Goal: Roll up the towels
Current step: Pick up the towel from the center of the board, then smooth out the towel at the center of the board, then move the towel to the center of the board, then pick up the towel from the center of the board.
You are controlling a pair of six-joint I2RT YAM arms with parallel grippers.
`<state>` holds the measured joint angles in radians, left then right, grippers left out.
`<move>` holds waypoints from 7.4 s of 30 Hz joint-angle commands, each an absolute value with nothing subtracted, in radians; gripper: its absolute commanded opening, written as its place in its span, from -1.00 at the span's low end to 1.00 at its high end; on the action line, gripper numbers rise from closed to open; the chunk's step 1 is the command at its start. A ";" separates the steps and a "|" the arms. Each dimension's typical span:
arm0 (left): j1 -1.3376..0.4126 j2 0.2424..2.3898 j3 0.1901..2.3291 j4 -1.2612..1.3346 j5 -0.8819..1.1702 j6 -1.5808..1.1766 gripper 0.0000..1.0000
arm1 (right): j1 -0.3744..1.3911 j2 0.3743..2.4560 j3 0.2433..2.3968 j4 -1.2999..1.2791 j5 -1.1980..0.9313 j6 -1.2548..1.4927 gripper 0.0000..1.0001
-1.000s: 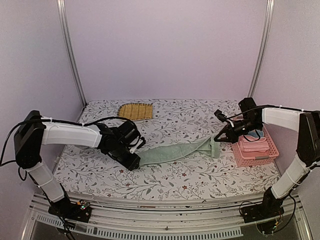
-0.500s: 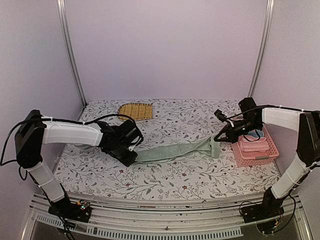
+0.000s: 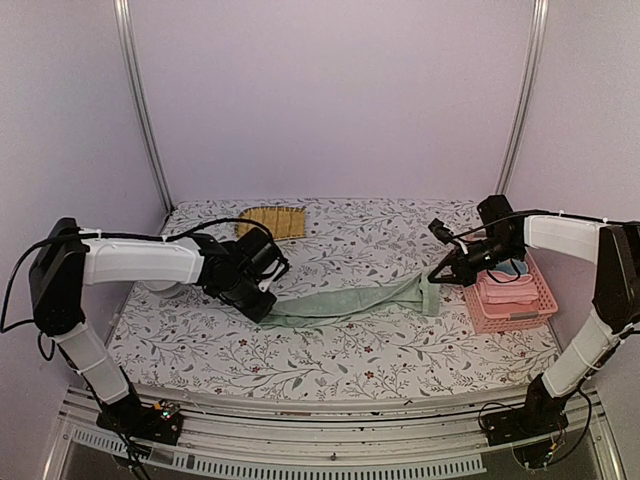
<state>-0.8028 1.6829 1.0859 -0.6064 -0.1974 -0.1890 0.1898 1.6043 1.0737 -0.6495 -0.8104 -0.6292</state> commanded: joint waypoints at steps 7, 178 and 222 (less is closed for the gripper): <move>-0.729 1.649 1.130 -0.599 -0.165 -0.115 -1.00 | 0.192 1.636 1.149 -0.663 -0.821 -0.609 -0.92; -0.266 1.522 0.928 -0.350 0.155 -0.467 -0.11 | 0.290 2.092 1.617 -0.854 -0.373 -0.455 -0.48; -0.263 1.690 0.969 -0.358 0.084 -0.420 -0.20 | 0.332 2.315 1.804 -0.871 -0.340 -0.432 -0.73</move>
<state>-0.2737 1.6840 0.9474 -0.3569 0.0929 -0.4339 0.3317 2.3054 1.8076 -0.8547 -0.3779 -0.4404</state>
